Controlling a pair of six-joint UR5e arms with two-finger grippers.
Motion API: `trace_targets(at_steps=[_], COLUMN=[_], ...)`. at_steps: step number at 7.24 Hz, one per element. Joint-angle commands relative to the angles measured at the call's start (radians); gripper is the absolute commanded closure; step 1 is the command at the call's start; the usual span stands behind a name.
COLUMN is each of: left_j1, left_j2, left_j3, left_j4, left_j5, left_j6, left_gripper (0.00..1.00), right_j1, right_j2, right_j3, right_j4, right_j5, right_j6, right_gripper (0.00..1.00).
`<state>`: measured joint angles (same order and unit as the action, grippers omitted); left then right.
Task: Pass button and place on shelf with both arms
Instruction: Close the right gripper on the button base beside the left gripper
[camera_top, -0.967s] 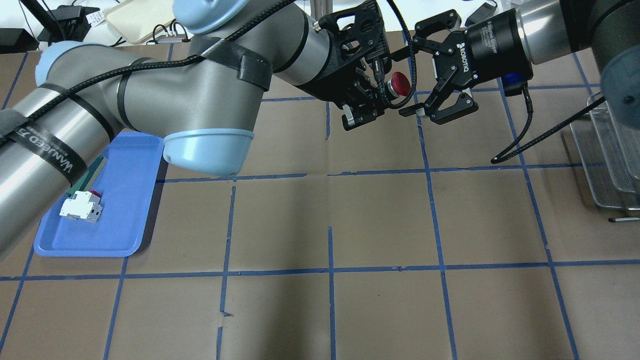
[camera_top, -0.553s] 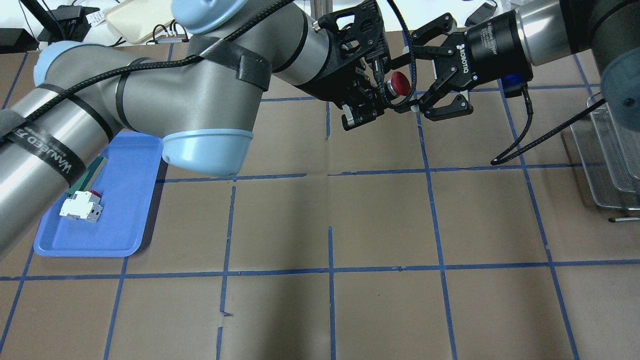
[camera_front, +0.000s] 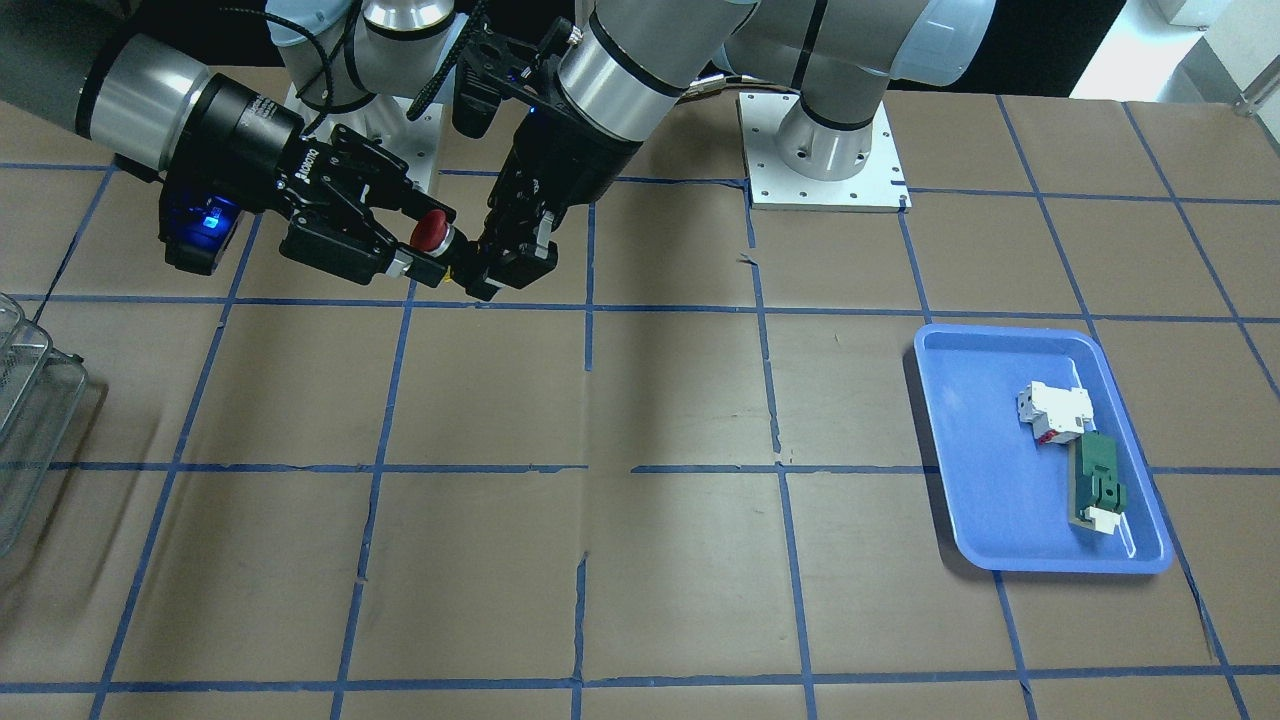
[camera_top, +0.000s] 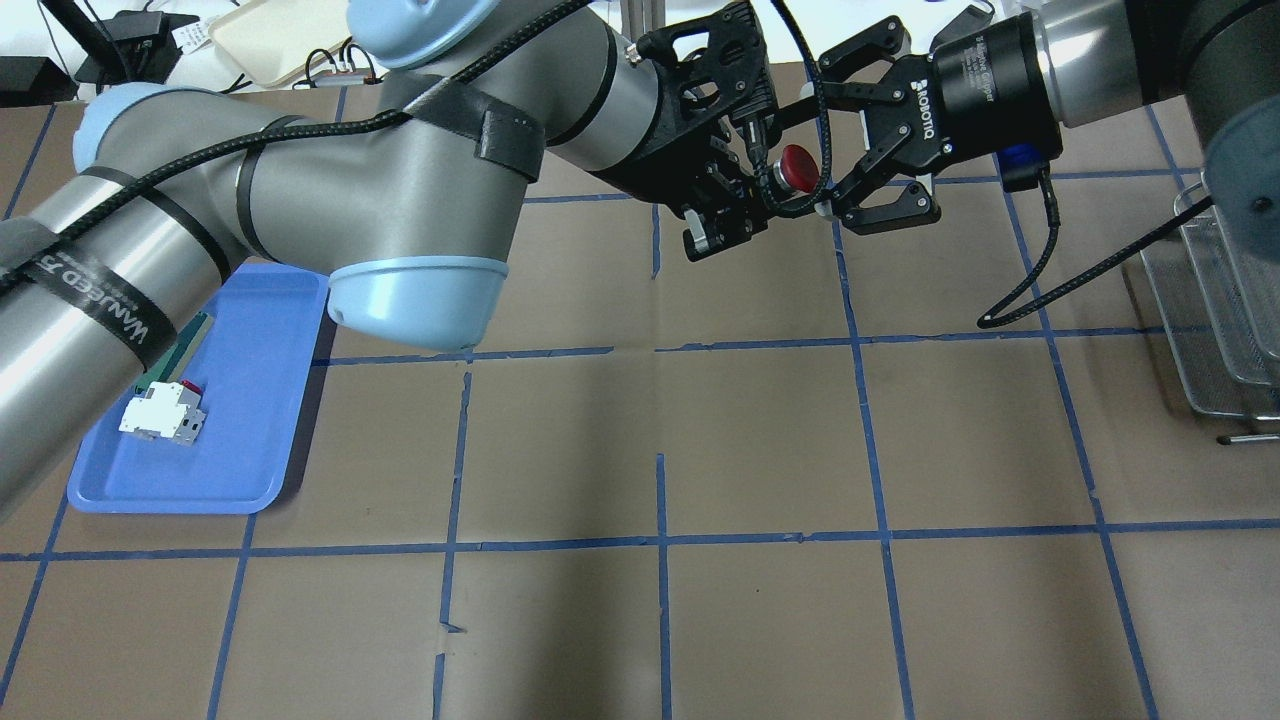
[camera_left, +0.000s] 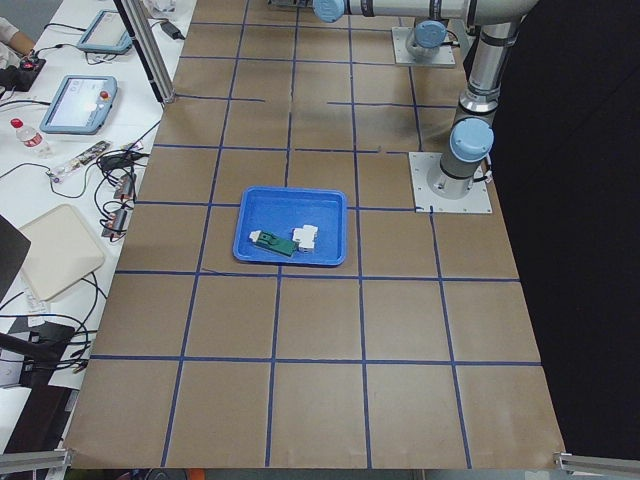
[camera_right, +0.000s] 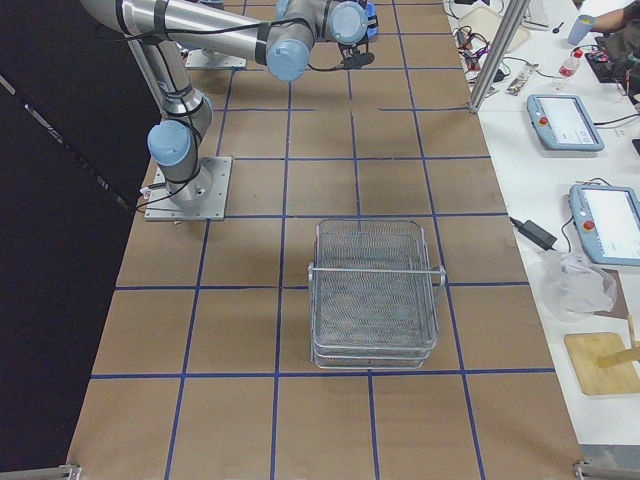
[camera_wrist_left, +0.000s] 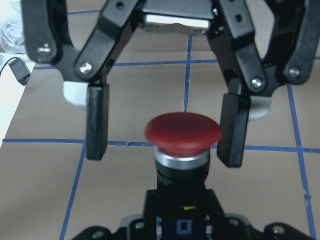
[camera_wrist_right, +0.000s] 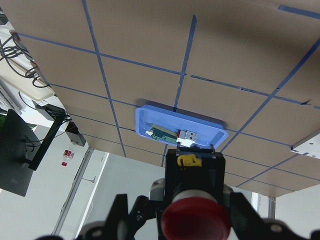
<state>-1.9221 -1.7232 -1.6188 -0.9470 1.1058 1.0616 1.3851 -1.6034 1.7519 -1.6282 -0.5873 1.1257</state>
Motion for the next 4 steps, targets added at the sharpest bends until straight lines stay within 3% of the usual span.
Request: trace_targets(at_steps=[1,2,4], left_j1=[0.0,0.0,0.0], left_j2=[-0.003,-0.003,-0.004], left_j3=[0.0,0.002,0.0], left_j4=[0.001,0.001,0.001], left_j5=[0.0,0.0,0.0], left_j6=[0.001,0.0,0.0], left_gripper=[1.0,1.0,1.0], right_j1=[0.0,0.0,0.0], right_j2=[0.0,0.002,0.002], right_j3=[0.003,0.005,0.009], right_j4=[0.004,0.008,0.013], right_j5=[0.0,-0.002,-0.003], right_j6=[-0.004,-0.003,0.005], right_gripper=[0.24,0.25,0.53])
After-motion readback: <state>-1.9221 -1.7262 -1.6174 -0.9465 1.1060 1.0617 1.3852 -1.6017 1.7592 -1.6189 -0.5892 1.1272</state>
